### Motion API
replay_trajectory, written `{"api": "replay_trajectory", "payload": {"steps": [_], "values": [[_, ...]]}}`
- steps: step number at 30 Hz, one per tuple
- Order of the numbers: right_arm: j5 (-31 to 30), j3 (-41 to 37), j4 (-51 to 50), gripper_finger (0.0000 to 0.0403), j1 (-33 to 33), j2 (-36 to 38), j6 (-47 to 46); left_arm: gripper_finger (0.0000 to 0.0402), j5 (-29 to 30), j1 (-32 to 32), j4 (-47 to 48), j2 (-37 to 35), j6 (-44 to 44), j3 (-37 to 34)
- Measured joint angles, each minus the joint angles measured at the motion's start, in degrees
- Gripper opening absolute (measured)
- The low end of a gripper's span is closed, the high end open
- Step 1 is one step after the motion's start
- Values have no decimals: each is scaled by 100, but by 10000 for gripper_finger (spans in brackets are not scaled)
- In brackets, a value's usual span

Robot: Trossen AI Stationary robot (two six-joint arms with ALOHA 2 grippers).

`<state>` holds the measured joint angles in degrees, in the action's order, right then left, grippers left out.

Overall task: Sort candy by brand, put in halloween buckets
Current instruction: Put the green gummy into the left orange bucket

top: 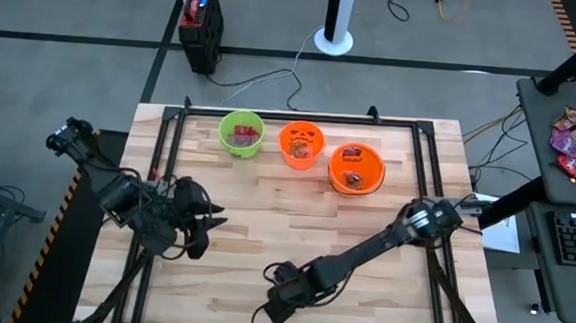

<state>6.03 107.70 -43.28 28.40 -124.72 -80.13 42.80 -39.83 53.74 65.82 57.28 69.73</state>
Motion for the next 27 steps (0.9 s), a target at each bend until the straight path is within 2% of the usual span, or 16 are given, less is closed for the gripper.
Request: {"api": "replay_trajectory", "payload": {"steps": [4,6,14,19,27], "values": [[-2,919,-1297,181,0,-648,-122,115,-137,-5,-11,27,-157,0],[0,1260,-1610,188,-2,-911,-99,115,-140,-13,-17,28,-295,0],[27,1803,-1718,187,-7,-1515,-104,115,-144,-12,-14,24,-740,0],[-222,1803,-1813,144,-33,-1499,-196,115,-146,-11,-20,24,-933,0],[-905,1769,-2117,31,-208,-1236,194,115,-144,-11,-11,24,-1056,0]]}}
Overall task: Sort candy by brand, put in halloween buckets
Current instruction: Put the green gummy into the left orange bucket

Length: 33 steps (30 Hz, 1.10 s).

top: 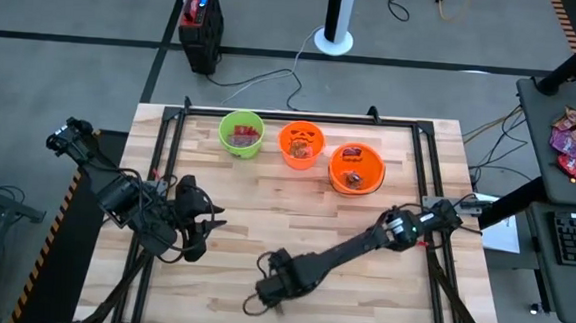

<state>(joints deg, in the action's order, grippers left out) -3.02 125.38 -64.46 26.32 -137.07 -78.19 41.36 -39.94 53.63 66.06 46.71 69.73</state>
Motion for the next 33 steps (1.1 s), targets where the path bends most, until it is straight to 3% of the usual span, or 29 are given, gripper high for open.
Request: {"api": "replay_trajectory", "payload": {"steps": [6,11,16,23,27,33], "values": [[-682,0,96,14,-374,477,799,115,9,2,-42,-39,1,0],[-1075,9,937,13,-1296,842,2426,115,227,2,-119,-90,-2,242],[-840,9,2580,13,-2426,872,4128,115,793,9,79,-109,-8,937],[-219,9,3687,12,-3720,872,5135,115,1536,2,286,-100,-138,1694],[-446,125,3136,12,-4129,922,5385,115,1905,7,308,-94,-101,1762],[-1452,465,535,12,-4474,1186,5580,115,2245,9,331,-19,23,1755]]}}
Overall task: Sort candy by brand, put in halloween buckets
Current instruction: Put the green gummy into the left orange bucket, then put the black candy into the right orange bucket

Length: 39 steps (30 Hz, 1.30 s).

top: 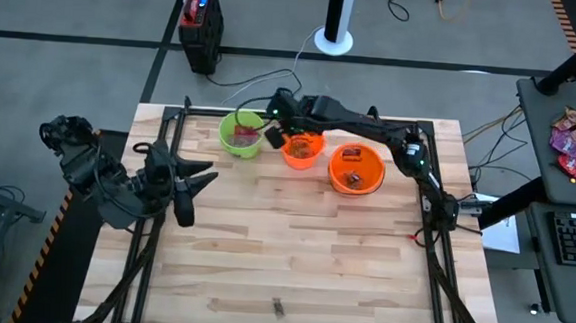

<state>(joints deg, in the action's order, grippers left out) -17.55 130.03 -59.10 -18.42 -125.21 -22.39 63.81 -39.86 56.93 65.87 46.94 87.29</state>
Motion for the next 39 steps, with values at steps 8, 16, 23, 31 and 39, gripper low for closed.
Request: {"api": "replay_trajectory", "payload": {"steps": [8,16,23,31,39], "values": [[70,-2,-836,37,-62,95,-70,115,450,85,155,81,5,-7],[340,-8,-1344,150,-230,227,-392,115,368,98,160,84,6,-7],[3099,2,-1019,197,714,842,-836,115,-279,96,311,219,9,-9],[3044,-37,-1107,199,3265,399,-3197,115,-1099,79,316,419,-6,2],[2406,-49,-624,199,4442,-917,-5130,115,-1342,-52,314,338,-322,13]]}}
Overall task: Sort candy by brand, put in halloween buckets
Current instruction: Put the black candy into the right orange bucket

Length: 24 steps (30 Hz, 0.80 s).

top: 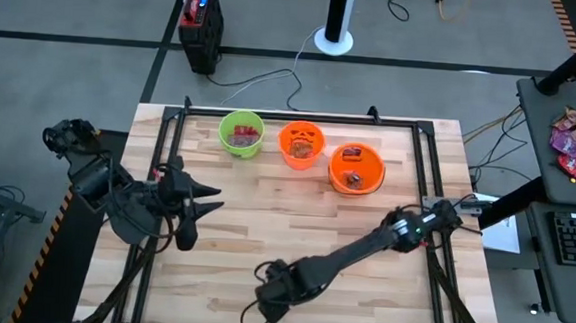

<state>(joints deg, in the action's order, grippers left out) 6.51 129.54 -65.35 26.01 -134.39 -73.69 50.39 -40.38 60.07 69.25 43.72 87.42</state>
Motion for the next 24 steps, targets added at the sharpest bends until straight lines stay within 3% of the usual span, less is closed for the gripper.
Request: {"api": "replay_trajectory", "payload": {"steps": [10,20,24], "values": [[-93,334,532,199,185,-791,-475,115,-49,-59,0,2,-63,-2],[-711,327,266,162,81,-728,-279,115,-59,-87,44,2,-62,-2],[-548,327,235,138,-51,-509,-492,115,-75,-87,94,2,-61,-4]]}}
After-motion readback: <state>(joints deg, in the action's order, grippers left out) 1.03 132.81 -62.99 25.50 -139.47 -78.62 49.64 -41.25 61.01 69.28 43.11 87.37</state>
